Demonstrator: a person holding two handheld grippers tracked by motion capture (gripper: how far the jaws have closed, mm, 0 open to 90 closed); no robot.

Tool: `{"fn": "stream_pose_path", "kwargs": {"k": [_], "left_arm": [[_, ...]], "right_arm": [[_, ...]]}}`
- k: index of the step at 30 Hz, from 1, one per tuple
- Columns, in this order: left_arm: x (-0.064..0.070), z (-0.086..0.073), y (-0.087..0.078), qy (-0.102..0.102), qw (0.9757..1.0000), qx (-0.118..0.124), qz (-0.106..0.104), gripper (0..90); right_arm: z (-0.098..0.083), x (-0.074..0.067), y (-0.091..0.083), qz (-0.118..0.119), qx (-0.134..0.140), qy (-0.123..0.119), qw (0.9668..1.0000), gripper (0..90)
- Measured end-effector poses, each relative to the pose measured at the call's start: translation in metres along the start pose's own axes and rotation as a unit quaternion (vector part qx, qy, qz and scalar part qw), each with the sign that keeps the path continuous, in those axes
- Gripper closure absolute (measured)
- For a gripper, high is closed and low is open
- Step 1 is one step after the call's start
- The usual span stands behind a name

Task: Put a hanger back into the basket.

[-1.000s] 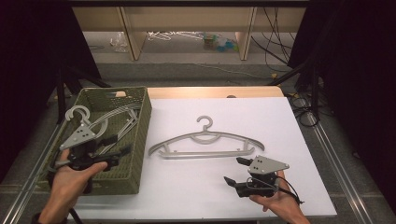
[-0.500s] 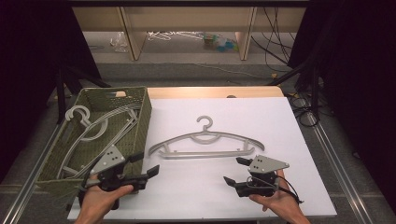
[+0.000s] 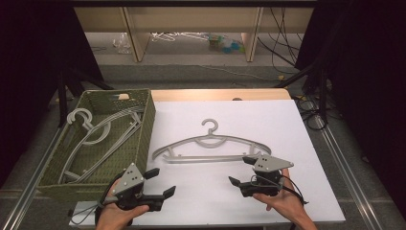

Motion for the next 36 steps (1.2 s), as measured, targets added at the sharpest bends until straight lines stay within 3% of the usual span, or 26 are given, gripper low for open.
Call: {"fn": "stream_pose_path", "kwargs": {"k": [2,8,14,19,27,34,36], "left_arm": [[0.003,0.000,0.001,0.009,1.0000,0.001,-0.004,19.3],[0.005,0.001,0.001,0.004,0.9999,0.013,-0.002,18.4],[0.005,0.001,0.003,0.004,0.9999,0.015,-0.003,16.7],[0.005,-0.001,0.003,0.010,0.9999,0.009,0.000,16.5],[0.007,-0.003,0.006,0.014,0.9998,0.007,-0.007,16.5],[0.009,-0.004,0.006,0.018,0.9998,0.004,-0.009,16.5],[0.010,-0.005,0.005,0.019,0.9998,0.002,-0.010,16.5]], "right_arm": [[0.000,0.004,0.002,0.000,0.001,0.000,1.0000,19.2],[0.005,0.018,0.013,-0.009,0.005,0.005,0.9999,19.0],[0.005,0.033,0.026,-0.017,-0.010,0.013,0.9997,18.3],[0.007,0.045,0.035,-0.025,-0.020,0.003,0.9995,17.3],[0.007,0.063,0.047,-0.033,-0.038,0.015,0.9986,17.0],[0.013,0.083,0.060,-0.043,-0.044,0.007,0.9981,18.7],[0.012,0.089,0.066,-0.042,-0.057,0.005,0.9975,18.9]]}}
Point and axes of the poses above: each handheld gripper's, and its own axes: y roughly forward along the jaws, z roughly out of its top, x roughly to its right, the point moved 10 cm from there along y, roughly forward along the jaws, and after that the axes turned 1 degree about -y, right-handed, at the moved point
